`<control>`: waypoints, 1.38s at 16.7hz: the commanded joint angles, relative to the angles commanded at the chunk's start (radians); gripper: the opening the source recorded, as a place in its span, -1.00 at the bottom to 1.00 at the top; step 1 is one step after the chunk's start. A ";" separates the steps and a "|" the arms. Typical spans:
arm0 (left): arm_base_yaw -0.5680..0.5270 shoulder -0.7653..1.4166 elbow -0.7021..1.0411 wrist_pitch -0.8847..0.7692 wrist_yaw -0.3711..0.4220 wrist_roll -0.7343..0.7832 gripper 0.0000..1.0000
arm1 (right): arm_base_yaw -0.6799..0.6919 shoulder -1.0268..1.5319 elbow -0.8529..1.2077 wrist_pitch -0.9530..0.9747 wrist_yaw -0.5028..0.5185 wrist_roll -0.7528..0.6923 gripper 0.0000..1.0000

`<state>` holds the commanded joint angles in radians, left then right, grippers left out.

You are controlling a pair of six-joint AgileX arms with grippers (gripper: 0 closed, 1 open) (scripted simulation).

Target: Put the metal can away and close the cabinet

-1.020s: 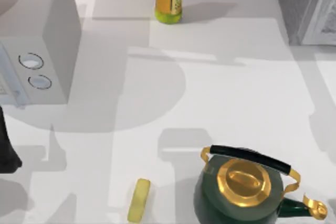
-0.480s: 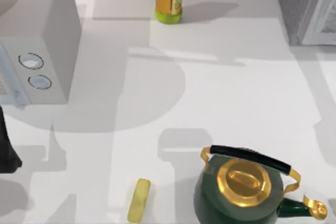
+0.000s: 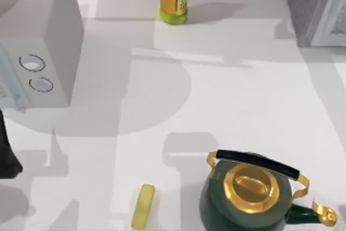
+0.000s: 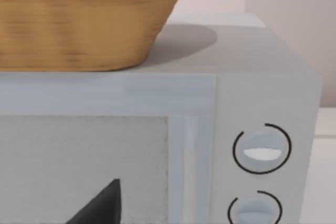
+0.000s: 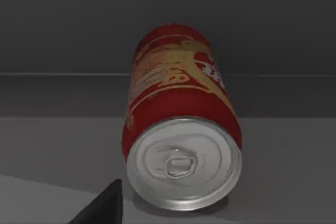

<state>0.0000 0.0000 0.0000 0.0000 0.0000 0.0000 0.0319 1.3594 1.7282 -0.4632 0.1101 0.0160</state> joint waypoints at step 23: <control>0.000 0.000 0.000 0.000 0.000 0.000 1.00 | -0.031 -1.355 -1.727 0.461 -0.109 -0.015 1.00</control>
<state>0.0000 0.0000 0.0000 0.0000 0.0000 0.0000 0.0011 0.0043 0.0009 -0.0018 0.0008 0.0005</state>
